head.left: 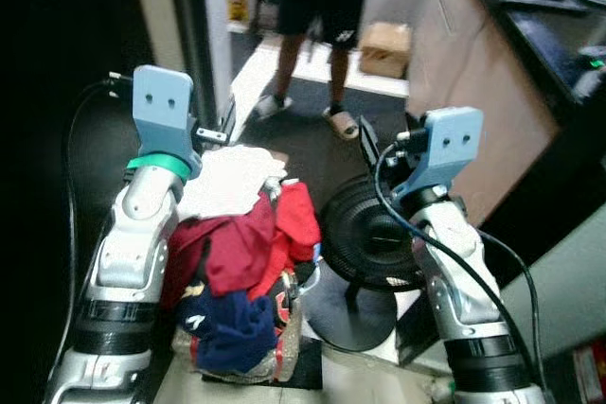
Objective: Clothes washing
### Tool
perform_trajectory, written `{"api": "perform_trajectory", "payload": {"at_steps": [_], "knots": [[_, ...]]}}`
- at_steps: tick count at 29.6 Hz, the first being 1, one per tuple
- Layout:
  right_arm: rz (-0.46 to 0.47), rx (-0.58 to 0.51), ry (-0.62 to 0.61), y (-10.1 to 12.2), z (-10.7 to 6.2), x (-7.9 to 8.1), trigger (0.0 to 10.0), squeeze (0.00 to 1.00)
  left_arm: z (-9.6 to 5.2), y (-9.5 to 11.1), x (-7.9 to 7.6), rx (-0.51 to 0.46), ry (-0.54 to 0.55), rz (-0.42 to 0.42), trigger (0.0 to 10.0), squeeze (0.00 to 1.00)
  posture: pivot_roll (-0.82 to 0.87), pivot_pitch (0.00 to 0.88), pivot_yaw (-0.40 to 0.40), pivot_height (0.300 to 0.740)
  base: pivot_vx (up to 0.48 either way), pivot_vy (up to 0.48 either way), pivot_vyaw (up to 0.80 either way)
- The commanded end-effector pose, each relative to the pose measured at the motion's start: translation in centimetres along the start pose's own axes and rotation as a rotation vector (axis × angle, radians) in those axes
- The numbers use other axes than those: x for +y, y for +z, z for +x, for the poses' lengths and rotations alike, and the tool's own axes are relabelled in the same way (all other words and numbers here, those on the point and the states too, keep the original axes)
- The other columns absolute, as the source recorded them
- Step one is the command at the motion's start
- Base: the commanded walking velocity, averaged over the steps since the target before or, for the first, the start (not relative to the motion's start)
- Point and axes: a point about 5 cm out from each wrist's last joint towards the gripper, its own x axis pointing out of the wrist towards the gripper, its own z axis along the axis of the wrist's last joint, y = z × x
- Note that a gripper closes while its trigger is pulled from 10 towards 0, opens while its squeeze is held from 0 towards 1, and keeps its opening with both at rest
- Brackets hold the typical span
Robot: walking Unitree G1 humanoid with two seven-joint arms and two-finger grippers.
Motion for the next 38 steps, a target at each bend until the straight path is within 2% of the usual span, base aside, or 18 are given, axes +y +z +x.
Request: {"api": "perform_trajectory", "payload": {"at_steps": [1, 16, 17, 19, 21, 22, 24, 26, 29, 30, 32, 36, 38], "knots": [[-0.008, 0.028, -0.019, -0.6, -0.4, -0.6, 10.0, 0.00, -0.1, -0.4, -0.5, 0.015, -0.023, -0.004, 10.0, 0.00, 0.04, 0.030, -0.028, 0.740, 0.000, 0.000, 0.00], [0.013, 0.114, 0.001, -3.3, -1.8, -0.2, 10.0, 0.00, -1.2, -3.4, -0.6, 0.105, -0.037, 0.022, 10.0, 0.00, 0.04, 0.037, -0.028, 0.740, 0.000, 0.000, 0.00], [0.022, 0.124, 0.002, -3.7, -2.1, -0.1, 10.0, 0.00, -1.3, -3.8, -0.7, 0.118, -0.042, 0.019, 10.0, 0.00, 0.04, 0.037, -0.028, 0.740, 0.000, 0.000, 0.00], [0.041, 0.157, 0.014, -4.7, -2.5, 0.4, 10.0, 0.00, -1.9, -5.9, -0.6, 0.202, -0.035, -0.051, 10.0, 0.00, 0.03, 0.049, -0.030, 0.740, 0.000, 0.000, 0.00], [0.041, 0.157, 0.014, -4.7, -2.5, 0.4, 10.0, 0.00, -1.9, -5.9, -0.6, 0.202, -0.035, -0.051, 10.0, 0.00, 0.03, 0.049, -0.030, 0.740, 0.000, 0.000, 0.00], [0.053, 0.175, 0.020, -5.2, -2.7, 0.6, 10.0, 0.00, -2.2, -6.9, -0.6, 0.244, -0.024, -0.087, 10.0, 0.00, 0.04, 0.051, -0.032, 0.740, 0.000, 0.000, 0.00], [0.123, 0.243, 0.072, -6.8, -3.1, 1.5, 10.0, 0.00, -3.1, -9.3, -0.6, 0.339, 0.014, -0.110, 10.0, 0.00, 0.04, 0.060, -0.036, 0.740, 0.000, 0.000, 0.00], [0.159, 0.275, 0.107, -7.6, -3.2, 2.0, 10.0, 0.00, -3.6, -10.3, -0.5, 0.371, 0.028, -0.103, 10.0, 0.00, 0.04, 0.068, -0.037, 0.740, 0.000, 0.000, 0.00], [0.163, 0.301, 0.143, -8.2, -3.4, 2.7, 10.0, 0.00, -4.0, -10.9, -0.4, 0.395, 0.041, -0.090, 10.0, 0.00, 0.05, 0.077, -0.040, 0.740, 0.000, 0.000, 0.00], [0.165, 0.361, 0.200, -9.8, -4.0, 4.4, 10.0, 0.00, -5.1, -12.0, -0.3, 0.440, 0.055, -0.081, 10.0, 0.00, 0.06, 0.099, -0.048, 0.740, 0.000, 0.000, 0.00], [0.160, 0.387, 0.215, -10.4, -4.3, 5.0, 10.0, 0.00, -5.5, -12.4, -0.2, 0.458, 0.056, -0.078, 10.0, 0.00, 0.06, 0.099, -0.048, 0.740, 0.000, 0.000, 0.00], [0.132, 0.421, 0.212, -11.2, -4.7, 5.2, 10.0, 0.00, -6.1, -12.6, -0.3, 0.474, 0.043, -0.070, 10.0, 0.00, 0.09, 0.132, -0.051, 0.740, 0.000, 0.000, 0.00], [0.079, 0.443, 0.183, -11.6, -4.8, 4.5, 10.0, 0.00, -6.4, -12.5, -0.4, 0.473, 0.032, -0.066, 10.0, 0.00, 0.09, 0.137, -0.050, 0.740, 0.000, 0.000, 0.00]]}}
